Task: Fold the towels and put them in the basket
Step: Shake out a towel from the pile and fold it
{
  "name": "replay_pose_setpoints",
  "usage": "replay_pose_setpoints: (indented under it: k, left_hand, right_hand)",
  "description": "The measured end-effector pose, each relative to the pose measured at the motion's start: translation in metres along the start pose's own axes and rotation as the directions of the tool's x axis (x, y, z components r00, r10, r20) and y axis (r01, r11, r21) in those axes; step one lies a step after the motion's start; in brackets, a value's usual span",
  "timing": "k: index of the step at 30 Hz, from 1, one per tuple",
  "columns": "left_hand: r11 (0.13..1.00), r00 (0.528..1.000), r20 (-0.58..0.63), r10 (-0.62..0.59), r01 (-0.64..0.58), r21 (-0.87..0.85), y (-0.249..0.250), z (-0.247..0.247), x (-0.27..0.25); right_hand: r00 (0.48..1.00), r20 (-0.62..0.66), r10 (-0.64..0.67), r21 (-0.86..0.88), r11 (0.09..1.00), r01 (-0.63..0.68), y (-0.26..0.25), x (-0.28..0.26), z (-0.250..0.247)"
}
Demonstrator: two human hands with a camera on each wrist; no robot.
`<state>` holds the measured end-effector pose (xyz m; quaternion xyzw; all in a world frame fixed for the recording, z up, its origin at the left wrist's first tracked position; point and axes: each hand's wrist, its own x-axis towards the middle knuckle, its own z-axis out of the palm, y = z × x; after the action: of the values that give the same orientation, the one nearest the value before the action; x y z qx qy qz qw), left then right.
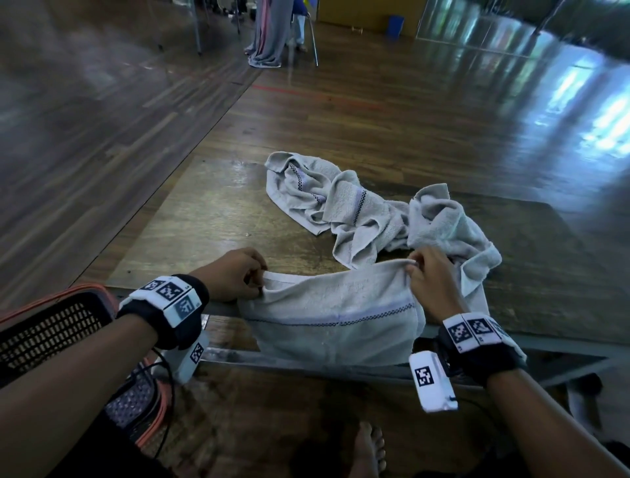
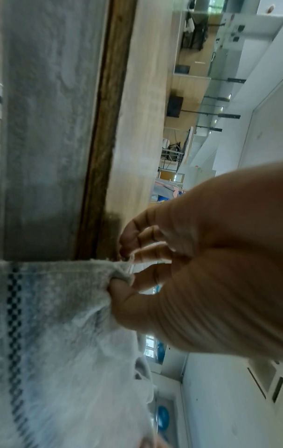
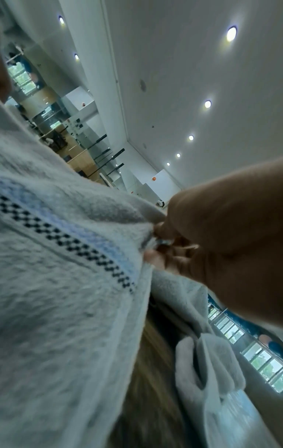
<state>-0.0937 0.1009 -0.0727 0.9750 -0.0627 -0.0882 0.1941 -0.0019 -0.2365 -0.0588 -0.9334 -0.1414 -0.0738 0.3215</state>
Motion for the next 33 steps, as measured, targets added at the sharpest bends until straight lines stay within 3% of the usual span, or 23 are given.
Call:
replay_pose_setpoints:
  k: [3,5,10,13,16,19,28,33]
  left_hand:
    - [1.000,1.000,-0.001,-0.005,0.005,0.002,0.005,0.003,0.003]
    - [0.999,1.000,0.014,-0.021,0.021,0.042,0.006,0.003,0.005]
    - [0.996,0.987,-0.137,-0.089,0.092,0.014,0.001,-0.005,0.008]
    - [0.992,0.967,-0.221,-0.127,0.127,-0.013,-0.004,-0.008,0.008]
    - [0.991,0.977,-0.170,-0.131,0.131,-0.013,-0.007,-0.007,0.008]
    - [0.993,0.983,-0.143,-0.116,0.115,-0.014,-0.005,-0.008,0.010]
    - [0.995,0.984,-0.153,-0.088,0.092,0.023,-0.007,-0.008,0.011]
    - [0.996,0.975,-0.208,-0.081,0.073,-0.047,-0.006,-0.020,0.007]
  right_hand:
    - [0.982,-0.186,-0.043,0.078,0.995,0.058,-0.012,0.010,-0.002]
    - [0.975,-0.217,-0.041,0.107,0.992,0.065,-0.016,0.014,-0.002]
    - [0.989,-0.151,0.006,0.061,0.998,0.003,-0.009,0.018,0.001]
    - [0.996,0.005,0.094,-0.008,0.996,-0.094,0.000,0.018,0.000]
    - [0.962,0.194,0.193,-0.144,0.975,-0.167,0.009,0.014,0.001]
    - [0.923,0.353,0.152,-0.175,0.980,-0.095,0.015,0.008,0.006]
    - [0.927,0.358,0.109,-0.293,0.956,0.001,0.016,0.008,0.009]
    - [0.933,0.343,0.112,-0.347,0.938,0.015,0.014,0.003,0.008]
